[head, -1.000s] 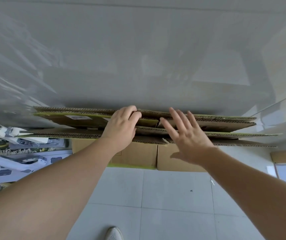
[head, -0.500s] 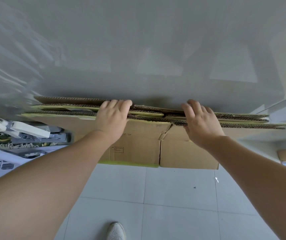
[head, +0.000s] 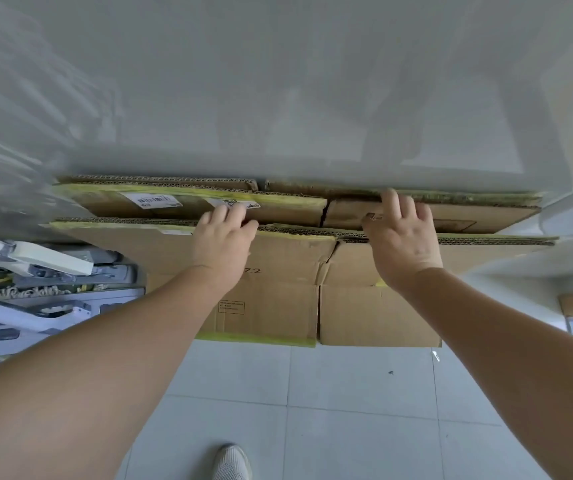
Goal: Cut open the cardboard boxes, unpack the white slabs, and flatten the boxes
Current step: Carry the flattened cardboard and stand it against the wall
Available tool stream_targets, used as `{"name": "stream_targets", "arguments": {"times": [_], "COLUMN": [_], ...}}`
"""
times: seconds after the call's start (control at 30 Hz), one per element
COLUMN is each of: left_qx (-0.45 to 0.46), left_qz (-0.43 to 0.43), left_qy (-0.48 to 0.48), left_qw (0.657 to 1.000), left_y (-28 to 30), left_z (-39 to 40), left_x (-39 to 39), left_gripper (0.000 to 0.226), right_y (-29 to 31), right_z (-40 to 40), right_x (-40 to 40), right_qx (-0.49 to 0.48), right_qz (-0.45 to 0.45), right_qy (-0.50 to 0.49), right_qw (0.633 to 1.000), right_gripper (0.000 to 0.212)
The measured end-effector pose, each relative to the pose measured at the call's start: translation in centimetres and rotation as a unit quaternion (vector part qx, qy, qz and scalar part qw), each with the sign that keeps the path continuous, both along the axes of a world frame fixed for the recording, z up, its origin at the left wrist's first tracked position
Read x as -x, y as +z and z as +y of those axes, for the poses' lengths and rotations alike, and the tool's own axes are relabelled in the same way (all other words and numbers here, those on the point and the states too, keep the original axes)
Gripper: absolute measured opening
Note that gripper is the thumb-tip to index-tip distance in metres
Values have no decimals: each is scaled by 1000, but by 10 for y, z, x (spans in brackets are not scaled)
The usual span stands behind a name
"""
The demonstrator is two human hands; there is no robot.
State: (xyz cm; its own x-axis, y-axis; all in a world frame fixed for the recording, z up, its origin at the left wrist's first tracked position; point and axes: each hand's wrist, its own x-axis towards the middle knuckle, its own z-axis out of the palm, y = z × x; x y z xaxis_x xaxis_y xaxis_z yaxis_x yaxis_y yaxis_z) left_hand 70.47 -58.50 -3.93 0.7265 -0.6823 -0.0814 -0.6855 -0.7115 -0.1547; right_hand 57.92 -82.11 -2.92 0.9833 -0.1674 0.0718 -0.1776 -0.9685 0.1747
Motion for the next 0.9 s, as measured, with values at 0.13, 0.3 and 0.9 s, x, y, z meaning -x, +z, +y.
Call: {"name": "stream_targets", "arguments": {"times": [0.13,0.3,0.9], "left_qx": [-47,-79,42], "left_qz": [28,127,74], "left_qy": [23,18,11], "left_qw": [998,989,996], "left_y": [-20,-52,-107], "left_z": [-6,-15,-13], "left_x": [-6,-6,-2], "left_gripper": [32,76,16], "right_y": [-8,-30,-98], "right_z": [-1,-5,11], "right_x": [5,20,-8], "right_qx": [-12,-52,-111], "right_qz": [-11,-59,131], "right_qy": [13,93,-19], "right_qw": [1000,993,985], "right_gripper": [28,42,45]}}
